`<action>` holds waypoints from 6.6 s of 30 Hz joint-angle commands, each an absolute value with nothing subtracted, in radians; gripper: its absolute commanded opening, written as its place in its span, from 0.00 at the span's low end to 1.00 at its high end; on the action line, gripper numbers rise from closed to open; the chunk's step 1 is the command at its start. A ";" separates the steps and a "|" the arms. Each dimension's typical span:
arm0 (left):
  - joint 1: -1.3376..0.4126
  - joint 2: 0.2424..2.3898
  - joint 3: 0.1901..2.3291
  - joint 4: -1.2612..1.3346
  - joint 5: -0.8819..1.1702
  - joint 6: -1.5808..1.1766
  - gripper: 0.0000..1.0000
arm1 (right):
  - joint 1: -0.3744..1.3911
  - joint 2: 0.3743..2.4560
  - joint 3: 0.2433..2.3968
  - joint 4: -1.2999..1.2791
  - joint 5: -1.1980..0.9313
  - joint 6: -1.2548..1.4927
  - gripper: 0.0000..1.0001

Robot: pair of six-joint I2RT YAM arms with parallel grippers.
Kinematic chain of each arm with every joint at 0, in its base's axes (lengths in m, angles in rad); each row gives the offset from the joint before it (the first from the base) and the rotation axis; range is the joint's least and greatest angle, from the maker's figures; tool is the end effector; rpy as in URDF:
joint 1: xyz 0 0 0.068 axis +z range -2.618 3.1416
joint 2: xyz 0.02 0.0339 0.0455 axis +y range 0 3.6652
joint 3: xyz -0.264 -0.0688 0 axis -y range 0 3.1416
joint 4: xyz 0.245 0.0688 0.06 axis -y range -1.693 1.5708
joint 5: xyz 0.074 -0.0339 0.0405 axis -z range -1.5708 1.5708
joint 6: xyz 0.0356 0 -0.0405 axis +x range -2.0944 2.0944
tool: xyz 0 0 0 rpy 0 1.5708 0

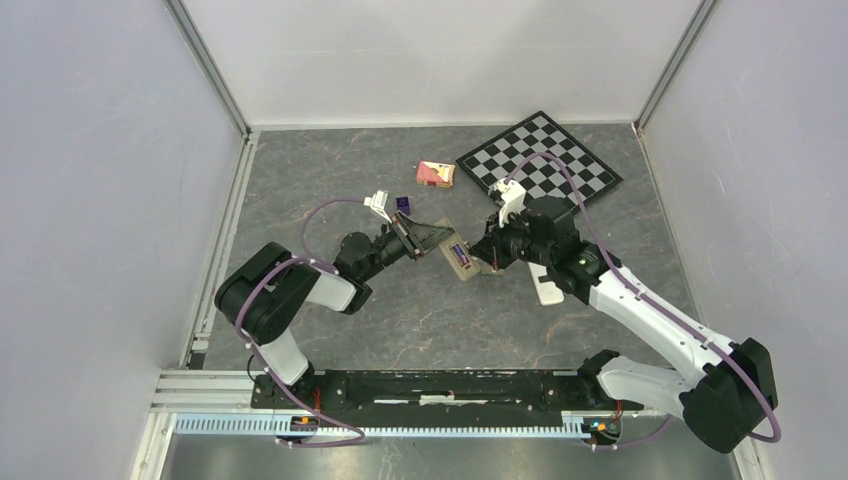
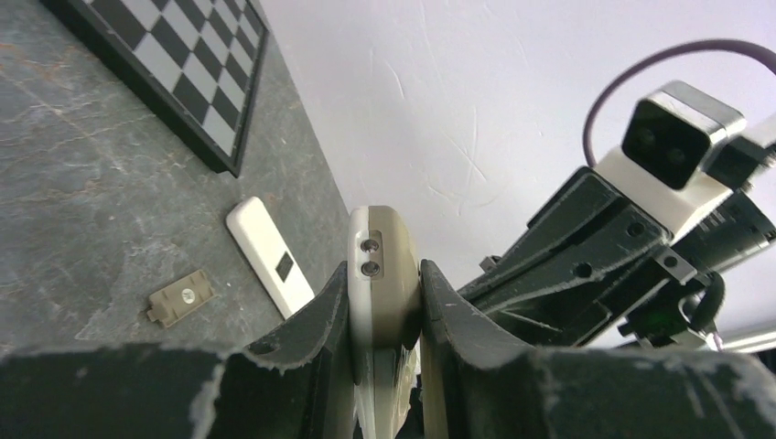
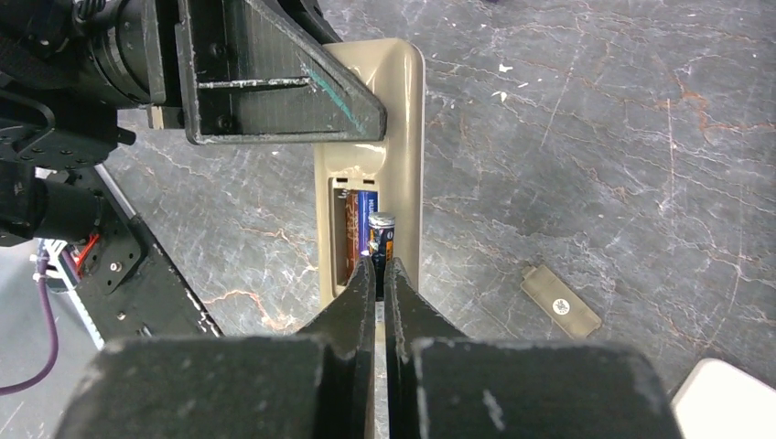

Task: Load the batteries into the remote control
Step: Load the battery into the remote control, then place the remote control at the center of the board.

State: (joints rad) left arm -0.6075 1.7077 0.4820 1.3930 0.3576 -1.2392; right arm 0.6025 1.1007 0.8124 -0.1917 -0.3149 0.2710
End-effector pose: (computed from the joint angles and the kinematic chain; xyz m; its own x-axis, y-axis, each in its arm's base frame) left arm 0.2402 -0.1822 0.1826 -0.7290 -0.5719 -0.3761 0.3956 0.0964 -0.9133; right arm 0.1981 0.1496 0.2869 -0.5714 -0.0841 -0.8163 -0.6354 0.6749 0.3752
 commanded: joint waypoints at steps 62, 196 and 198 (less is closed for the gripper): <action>-0.643 1.523 0.550 1.224 0.121 -1.838 0.02 | 0.624 0.767 0.487 0.529 -0.159 0.934 0.98; -0.732 1.342 0.336 0.371 -0.387 -1.209 0.85 | 0.539 1.409 0.649 0.018 -0.055 0.470 0.41; -0.743 1.297 0.358 0.239 -0.448 -1.199 0.97 | 0.551 1.423 0.667 0.004 -0.029 0.473 0.41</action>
